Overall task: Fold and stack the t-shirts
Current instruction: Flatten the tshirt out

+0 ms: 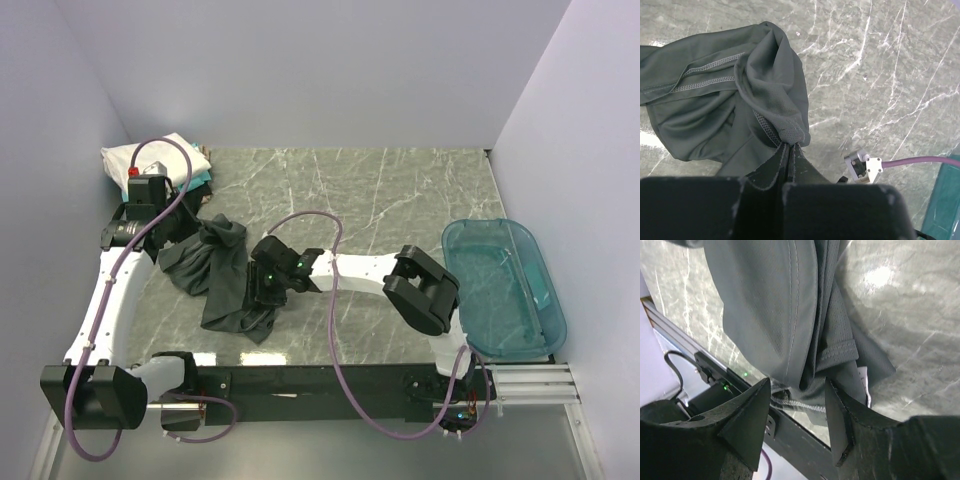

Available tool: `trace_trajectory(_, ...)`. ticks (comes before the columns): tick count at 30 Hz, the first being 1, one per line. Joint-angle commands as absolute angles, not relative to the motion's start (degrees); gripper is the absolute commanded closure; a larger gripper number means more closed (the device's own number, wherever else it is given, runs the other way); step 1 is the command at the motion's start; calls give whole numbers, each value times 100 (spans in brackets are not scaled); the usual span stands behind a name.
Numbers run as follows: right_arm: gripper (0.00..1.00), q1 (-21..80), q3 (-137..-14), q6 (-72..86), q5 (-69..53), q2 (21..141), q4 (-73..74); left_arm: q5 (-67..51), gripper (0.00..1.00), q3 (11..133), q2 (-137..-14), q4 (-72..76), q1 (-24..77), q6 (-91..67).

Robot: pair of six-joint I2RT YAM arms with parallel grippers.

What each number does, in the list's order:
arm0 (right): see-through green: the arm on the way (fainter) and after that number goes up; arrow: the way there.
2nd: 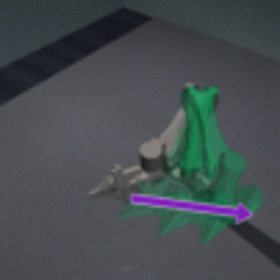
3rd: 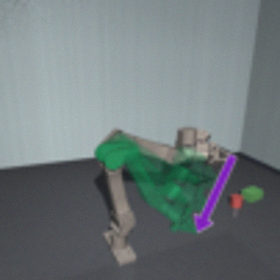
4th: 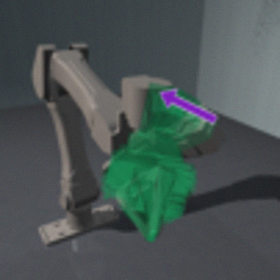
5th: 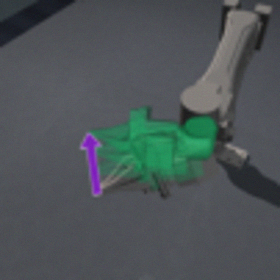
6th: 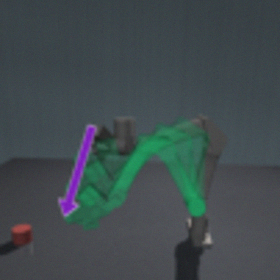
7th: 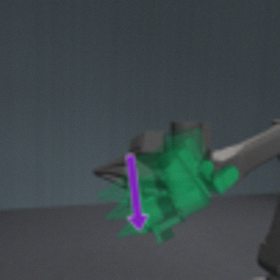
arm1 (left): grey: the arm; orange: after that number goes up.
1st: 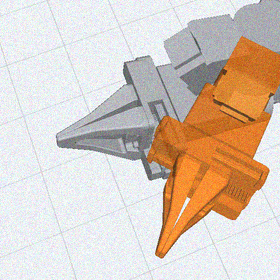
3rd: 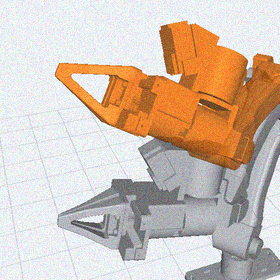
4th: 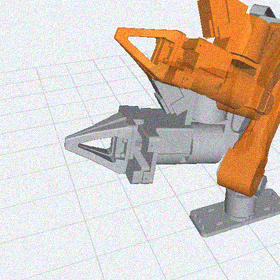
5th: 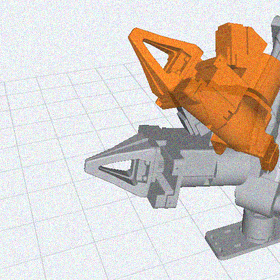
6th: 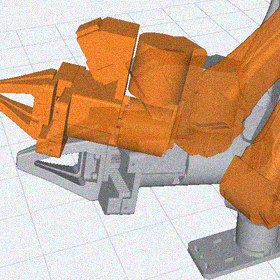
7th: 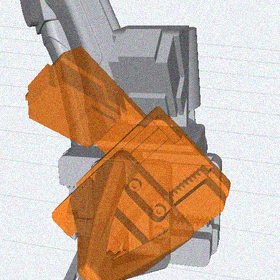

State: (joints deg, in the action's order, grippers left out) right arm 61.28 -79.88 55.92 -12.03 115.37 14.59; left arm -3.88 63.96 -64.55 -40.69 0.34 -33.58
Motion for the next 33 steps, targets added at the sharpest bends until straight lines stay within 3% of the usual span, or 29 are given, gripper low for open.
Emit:
trace_trajectory(1,46,6179,-8279,5766,-967,11566,1292,-536,100,6407,-6258,-4017,18,-3305)
trace_trajectory(7,50,6179,-8332,5651,-747,11540,1468,-580,100,6398,-6267,-3982,18,-3340)
trace_trajectory(19,86,6179,-8543,5335,-545,11549,1907,-554,99,6425,-6275,-3955,18,-3384)
trace_trajectory(33,81,6170,-8946,4888,-141,11408,2698,-571,100,6319,-6179,-3867,18,-3516)
